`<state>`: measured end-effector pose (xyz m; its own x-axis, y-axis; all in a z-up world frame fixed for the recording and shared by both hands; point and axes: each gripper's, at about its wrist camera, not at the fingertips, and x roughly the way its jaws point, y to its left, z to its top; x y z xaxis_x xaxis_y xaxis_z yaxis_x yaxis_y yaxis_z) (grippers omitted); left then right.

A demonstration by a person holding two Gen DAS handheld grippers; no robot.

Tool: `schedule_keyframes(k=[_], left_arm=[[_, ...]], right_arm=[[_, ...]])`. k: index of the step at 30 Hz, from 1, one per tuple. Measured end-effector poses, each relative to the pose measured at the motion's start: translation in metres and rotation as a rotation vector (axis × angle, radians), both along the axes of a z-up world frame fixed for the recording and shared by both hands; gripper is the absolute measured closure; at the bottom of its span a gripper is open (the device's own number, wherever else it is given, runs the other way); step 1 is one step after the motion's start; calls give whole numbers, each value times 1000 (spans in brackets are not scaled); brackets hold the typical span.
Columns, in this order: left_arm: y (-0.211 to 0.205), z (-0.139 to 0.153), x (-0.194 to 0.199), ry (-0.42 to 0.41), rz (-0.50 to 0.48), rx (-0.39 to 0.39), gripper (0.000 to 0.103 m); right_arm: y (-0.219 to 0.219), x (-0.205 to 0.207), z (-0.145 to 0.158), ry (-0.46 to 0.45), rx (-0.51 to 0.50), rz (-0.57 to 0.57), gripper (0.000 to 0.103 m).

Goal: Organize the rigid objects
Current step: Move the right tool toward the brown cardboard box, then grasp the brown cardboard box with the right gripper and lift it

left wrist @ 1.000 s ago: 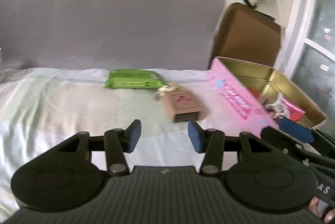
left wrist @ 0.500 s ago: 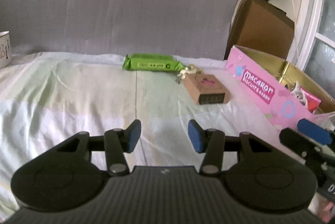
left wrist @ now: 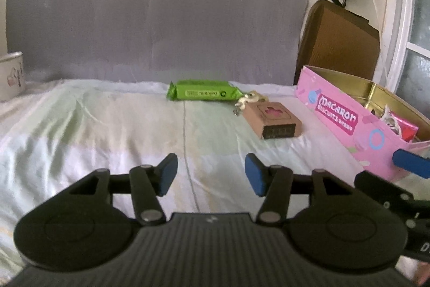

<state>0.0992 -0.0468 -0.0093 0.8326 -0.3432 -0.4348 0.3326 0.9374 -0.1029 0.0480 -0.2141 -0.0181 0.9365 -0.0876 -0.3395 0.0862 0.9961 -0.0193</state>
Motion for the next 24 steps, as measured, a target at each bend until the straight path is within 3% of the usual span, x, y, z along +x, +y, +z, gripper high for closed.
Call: schedule_keyframes(k=[6,10,15,16,19,20,24], left_arm=[[13,5,5,-51,127,5,45],[19,10,-2,-164,220,27,43],[17,8,0,-175,252,56,43],[17,8,-2,-184,258,59,40],[13,8,-11,-244,275,73,15],[11,9,-14,-267,274,79,10],[5,9,-19,-310,275,107,10]], right_arm=[[5,19,1,45,12,58,25],[7,32,21,-47,-12,43,27],[10,55,20,-109,-28,9,27],[10,59,15,-98,-22,2,27],[11,65,-2,-54,-27,-13,31],[10,64,-2,-64,-21,-19,31],[15,60,-3,-87,-31,-25,29]])
